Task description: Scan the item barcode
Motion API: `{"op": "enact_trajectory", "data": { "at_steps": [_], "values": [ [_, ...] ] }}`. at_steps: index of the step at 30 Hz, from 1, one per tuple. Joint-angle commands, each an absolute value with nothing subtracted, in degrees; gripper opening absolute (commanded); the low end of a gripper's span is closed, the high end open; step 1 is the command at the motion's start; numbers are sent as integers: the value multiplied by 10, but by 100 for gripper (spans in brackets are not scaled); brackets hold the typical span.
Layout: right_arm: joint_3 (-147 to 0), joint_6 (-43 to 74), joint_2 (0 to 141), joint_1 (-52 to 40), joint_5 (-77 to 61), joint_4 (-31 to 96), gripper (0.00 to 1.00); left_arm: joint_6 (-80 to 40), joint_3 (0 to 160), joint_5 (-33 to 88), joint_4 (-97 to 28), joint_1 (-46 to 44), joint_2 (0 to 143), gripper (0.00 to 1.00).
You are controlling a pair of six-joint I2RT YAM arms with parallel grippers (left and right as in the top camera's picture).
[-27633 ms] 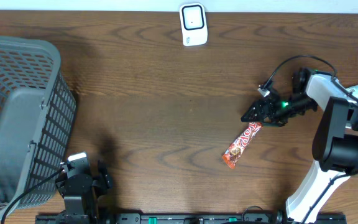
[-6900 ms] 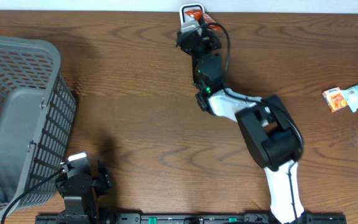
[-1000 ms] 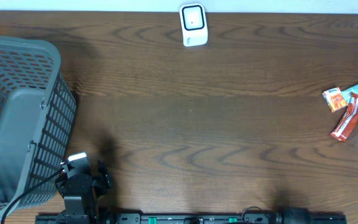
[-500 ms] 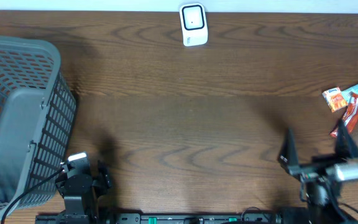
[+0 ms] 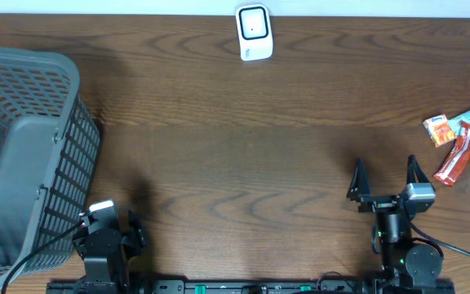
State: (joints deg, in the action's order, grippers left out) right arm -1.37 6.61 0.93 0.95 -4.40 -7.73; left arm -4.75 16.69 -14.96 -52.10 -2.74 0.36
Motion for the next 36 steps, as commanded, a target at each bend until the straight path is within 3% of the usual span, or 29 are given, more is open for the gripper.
{"op": "enact_trajectory", "data": {
  "at_steps": [1, 6, 30, 36],
  "values": [
    [-3, 77, 3, 7, -28, -38, 99, -52, 161, -155, -538, -29, 3, 85],
    [-3, 77, 3, 6, -29, 45, 99, -52, 161, -155, -538, -29, 3, 85],
    [-3, 77, 5, 8, -29, 41, 99, -34, 161, -174, -530, -29, 2, 85],
    [-3, 77, 5, 8, -29, 41, 99, -42, 154, -93, -288, -29, 2, 85]
  ]
}}
